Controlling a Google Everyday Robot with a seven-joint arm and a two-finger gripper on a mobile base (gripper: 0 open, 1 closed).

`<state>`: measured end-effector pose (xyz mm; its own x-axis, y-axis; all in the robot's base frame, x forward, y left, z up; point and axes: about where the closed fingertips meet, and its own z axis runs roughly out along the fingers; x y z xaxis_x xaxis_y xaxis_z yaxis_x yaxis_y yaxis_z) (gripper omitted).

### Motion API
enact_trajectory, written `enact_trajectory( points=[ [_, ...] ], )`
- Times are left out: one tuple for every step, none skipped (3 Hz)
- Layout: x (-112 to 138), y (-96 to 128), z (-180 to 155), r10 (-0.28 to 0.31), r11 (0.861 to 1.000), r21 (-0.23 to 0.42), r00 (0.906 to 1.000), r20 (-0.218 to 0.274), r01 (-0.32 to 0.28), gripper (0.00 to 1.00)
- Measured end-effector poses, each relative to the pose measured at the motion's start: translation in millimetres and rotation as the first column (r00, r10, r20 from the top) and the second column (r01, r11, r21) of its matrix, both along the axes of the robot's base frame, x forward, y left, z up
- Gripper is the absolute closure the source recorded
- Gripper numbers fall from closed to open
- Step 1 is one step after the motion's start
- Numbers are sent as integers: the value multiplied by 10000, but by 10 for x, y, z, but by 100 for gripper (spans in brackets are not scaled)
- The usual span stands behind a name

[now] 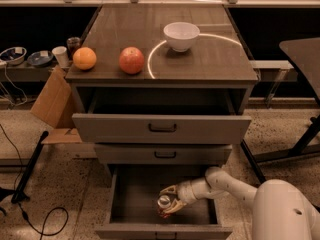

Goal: Place coke can into bottom drawer

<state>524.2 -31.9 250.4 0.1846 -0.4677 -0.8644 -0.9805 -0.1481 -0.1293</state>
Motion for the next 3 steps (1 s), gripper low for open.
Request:
enact_trajectory(
  points=[
    [-29, 13, -88, 163, 9996, -234, 9997, -187, -168, 75],
    [-51, 47, -135, 324, 9987, -380, 9992, -220, -332, 52],
    [-62, 65, -147, 363, 9984, -436, 9993, -83, -366, 29]
  ],
)
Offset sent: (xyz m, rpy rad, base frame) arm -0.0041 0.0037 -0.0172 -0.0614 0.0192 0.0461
